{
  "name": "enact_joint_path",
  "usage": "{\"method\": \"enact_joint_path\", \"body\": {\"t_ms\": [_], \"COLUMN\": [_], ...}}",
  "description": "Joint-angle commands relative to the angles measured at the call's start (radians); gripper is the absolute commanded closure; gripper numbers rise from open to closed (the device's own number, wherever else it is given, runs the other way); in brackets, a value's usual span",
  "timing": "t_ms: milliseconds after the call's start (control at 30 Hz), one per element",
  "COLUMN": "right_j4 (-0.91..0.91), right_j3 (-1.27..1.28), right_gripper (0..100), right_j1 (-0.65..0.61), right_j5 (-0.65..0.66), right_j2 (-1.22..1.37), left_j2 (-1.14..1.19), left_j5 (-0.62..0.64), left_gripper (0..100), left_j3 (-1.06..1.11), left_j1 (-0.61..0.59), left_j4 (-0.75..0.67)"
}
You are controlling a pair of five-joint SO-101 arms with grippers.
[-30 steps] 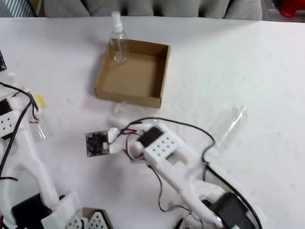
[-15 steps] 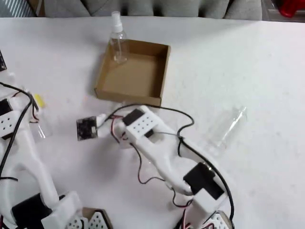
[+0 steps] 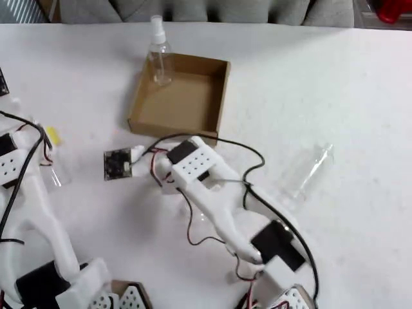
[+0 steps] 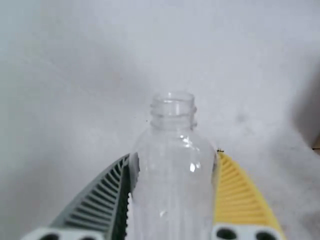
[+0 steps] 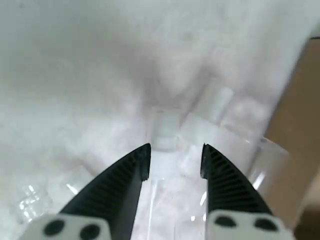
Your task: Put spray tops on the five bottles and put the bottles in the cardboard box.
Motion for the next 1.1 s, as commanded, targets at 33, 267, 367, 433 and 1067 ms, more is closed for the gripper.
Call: {"method": "enact_joint_path", "body": {"t_ms": [33, 267, 367, 433, 1067], "right_j4": [0.022, -0.079, -0.085, -0.085, -0.097], "right_j3": [0.048, 0.155, 0.167, 0.169, 0.068], "right_gripper": [86.7, 86.5, 86.5, 86.8, 96.9], "right_j1": [-0.01, -0.013, -0.005, -0.005, 0.015], "right_j5": [-0.029, 0.031, 0.031, 0.031, 0.034], "right_j2": [-0.145, -0.157, -0.157, -0.156, 0.074], "left_j2": [-0.045, -0.045, -0.045, -0.045, -0.045], "left_j5": [0.002, 0.002, 0.002, 0.002, -0.031], "left_gripper": [98, 98, 98, 98, 98], "left_j3": [-0.052, -0.052, -0.052, -0.052, -0.052], "left_j1": [-0.005, -0.005, -0.005, -0.005, -0.004], "left_j4": [-0.011, -0.011, -0.011, -0.011, -0.011]}}
